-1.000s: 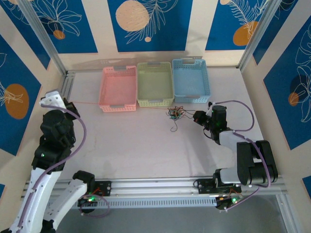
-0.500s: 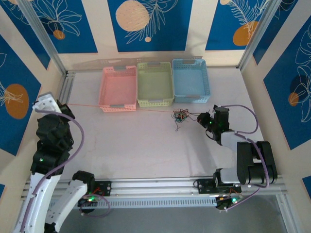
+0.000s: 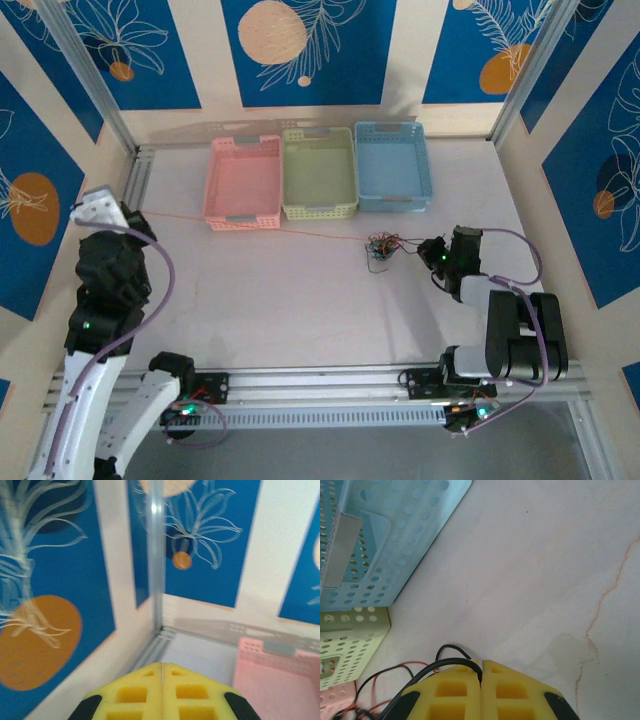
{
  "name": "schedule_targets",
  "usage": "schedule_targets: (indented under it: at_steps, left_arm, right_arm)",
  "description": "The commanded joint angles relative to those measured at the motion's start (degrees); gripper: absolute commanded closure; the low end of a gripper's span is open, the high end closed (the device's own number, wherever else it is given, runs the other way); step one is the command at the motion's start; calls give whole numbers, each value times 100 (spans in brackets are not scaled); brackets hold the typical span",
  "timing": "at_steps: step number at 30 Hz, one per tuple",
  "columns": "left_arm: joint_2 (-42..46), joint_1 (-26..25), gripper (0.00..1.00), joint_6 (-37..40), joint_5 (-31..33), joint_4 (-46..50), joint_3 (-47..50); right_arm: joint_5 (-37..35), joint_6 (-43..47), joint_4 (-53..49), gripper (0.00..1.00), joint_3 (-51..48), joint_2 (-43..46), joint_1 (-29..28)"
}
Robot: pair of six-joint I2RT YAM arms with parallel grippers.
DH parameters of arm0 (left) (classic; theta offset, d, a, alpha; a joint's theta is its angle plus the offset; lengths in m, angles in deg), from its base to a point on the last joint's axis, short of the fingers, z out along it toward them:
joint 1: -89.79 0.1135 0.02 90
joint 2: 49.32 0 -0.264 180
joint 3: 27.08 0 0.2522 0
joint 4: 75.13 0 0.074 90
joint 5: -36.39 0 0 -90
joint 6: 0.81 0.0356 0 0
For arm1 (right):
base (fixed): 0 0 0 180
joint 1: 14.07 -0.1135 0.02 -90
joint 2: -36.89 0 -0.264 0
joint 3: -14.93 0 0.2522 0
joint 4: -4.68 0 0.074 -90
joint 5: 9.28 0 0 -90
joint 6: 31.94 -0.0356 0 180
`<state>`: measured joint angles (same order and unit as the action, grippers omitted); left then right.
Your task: Untangle the cables
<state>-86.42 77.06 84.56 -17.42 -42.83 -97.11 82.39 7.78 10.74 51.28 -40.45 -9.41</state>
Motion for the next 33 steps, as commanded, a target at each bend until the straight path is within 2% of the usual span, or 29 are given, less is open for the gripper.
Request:
schedule_targets:
  at_steps: [1, 5, 8, 13, 15, 20, 24, 28, 33]
  left_arm:
    - [-763, 86, 100, -253, -2043, 285, -446]
    - [-2066, 53, 100, -487, -4463, 795, -1039]
    - [-2565, -9, 100, -604, -5161, 877, -1123]
    - [-3131, -300, 99, -544, -4981, 1253, -1262]
    - [-3318, -410, 92, -486, -4945, 1404, -1335]
    - [-3667, -566, 55, -402, -4890, 1615, -1422]
    - [-3812, -764, 37, -299, -5013, 1688, -1453]
    - [-3907, -1112, 29, -100, -5029, 1772, -1499]
    - [-4186, -1640, 28, 164, -4955, 2034, -1683]
  right_arm:
    - [-65, 413, 7, 100, 98, 55, -257]
    - [57, 1221, -5, 100, 346, 61, -912]
    - [319, 1517, 133, 100, 360, 91, -1100]
    - [856, 1691, 252, 100, 419, 56, -1198]
    - [982, 1772, 219, 100, 463, 92, -1276]
    - [799, 1951, 75, 100, 508, 176, -1452]
    - [748, 1943, 84, 100, 516, 145, -1434]
    - [679, 1909, 97, 100, 498, 103, -1387]
    - [838, 1674, 284, 100, 404, 9, -1139]
